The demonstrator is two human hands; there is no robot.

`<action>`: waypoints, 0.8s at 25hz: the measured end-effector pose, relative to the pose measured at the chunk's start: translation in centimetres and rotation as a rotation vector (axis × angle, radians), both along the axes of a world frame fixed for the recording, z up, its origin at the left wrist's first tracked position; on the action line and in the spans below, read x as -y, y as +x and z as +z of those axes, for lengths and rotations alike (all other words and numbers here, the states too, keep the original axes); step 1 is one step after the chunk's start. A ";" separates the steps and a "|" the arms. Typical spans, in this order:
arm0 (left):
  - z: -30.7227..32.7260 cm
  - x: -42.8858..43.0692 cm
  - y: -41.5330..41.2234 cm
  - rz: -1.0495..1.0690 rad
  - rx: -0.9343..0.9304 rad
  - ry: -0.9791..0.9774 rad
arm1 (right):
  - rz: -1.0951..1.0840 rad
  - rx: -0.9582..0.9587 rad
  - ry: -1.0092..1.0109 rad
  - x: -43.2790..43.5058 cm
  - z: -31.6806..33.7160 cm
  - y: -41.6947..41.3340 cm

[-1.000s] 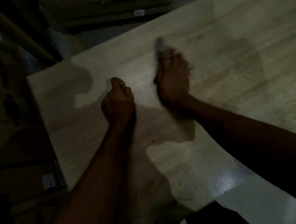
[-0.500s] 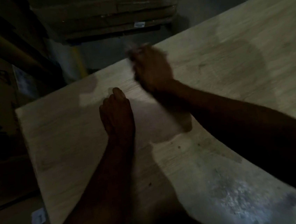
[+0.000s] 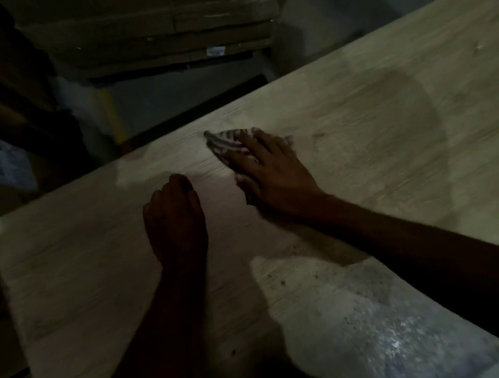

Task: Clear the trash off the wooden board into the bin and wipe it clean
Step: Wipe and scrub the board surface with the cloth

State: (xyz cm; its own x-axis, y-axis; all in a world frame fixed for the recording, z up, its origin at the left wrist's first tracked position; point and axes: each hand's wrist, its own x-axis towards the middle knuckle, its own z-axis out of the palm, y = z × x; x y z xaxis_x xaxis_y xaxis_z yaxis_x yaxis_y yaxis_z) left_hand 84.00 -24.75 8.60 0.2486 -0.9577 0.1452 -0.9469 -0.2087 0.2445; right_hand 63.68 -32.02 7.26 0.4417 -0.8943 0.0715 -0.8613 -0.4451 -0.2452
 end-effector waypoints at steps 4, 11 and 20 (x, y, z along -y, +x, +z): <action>0.2 0.1 -0.1 0.034 -0.010 -0.009 | -0.705 0.026 -0.045 4.1 1.3 -6.5; -1.7 0.2 0.8 -0.035 0.098 -0.100 | -0.091 -0.010 -0.001 -6.7 1.3 -4.8; -0.7 -10.4 -5.2 -0.103 0.110 -0.025 | -0.099 0.050 -0.010 -13.8 2.0 -3.7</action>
State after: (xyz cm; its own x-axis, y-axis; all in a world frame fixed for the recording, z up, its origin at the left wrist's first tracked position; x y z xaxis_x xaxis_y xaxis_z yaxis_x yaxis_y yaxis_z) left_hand 78.79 -14.31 7.94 0.1305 -0.9731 0.1898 -0.9843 -0.1042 0.1424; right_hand 59.94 -18.24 9.22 0.3466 -0.9326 0.1005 -0.8881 -0.3608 -0.2847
